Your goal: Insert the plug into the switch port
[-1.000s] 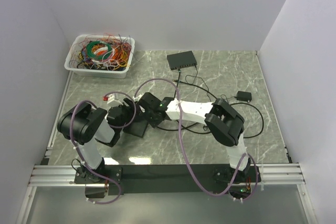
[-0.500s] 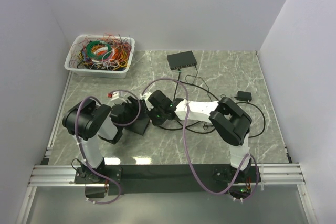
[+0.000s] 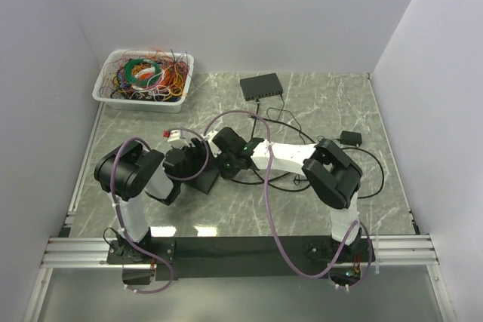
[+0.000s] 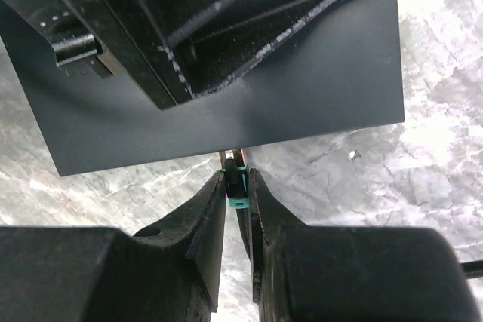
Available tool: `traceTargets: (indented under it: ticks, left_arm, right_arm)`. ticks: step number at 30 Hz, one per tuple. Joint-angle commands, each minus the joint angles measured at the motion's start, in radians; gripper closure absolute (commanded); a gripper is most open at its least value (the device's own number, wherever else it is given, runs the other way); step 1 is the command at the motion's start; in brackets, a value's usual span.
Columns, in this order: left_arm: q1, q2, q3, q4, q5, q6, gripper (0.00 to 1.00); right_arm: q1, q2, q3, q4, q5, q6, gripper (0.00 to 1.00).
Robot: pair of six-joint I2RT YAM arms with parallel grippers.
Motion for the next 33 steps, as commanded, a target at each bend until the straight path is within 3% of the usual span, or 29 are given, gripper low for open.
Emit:
traceTargets:
  ticks: [1,17,25,28,29,30,33]
  left_arm:
    - [-0.143,0.051,-0.024,-0.253,0.340,-0.111,0.35]
    - [-0.152,0.067,-0.012,-0.261,0.363,-0.107,0.34]
    - [-0.152,0.061,0.022,-0.342,0.340,-0.110,0.34]
    - [-0.151,0.021,0.026,-0.395,0.294,-0.107,0.33]
    - [-0.152,0.001,0.029,-0.414,0.279,-0.107,0.33]
    - [-0.151,-0.008,0.037,-0.434,0.266,-0.108,0.32]
    - [-0.152,-0.044,0.056,-0.507,0.211,-0.110,0.31]
  right_arm:
    - [0.007,-0.033,0.177,0.519,-0.005,0.025,1.00]
    - [-0.008,0.000,0.120,0.662,0.034,0.094,1.00]
    - [-0.025,0.020,0.107,0.694,0.015,0.122,1.00]
    - [-0.025,0.001,0.078,0.686,0.026,0.129,0.89]
    - [-0.025,-0.009,0.068,0.685,0.029,0.129,0.78]
    - [-0.027,-0.028,0.041,0.686,0.037,0.132,0.74]
    - [-0.025,-0.065,-0.004,0.688,0.044,0.129,0.69]
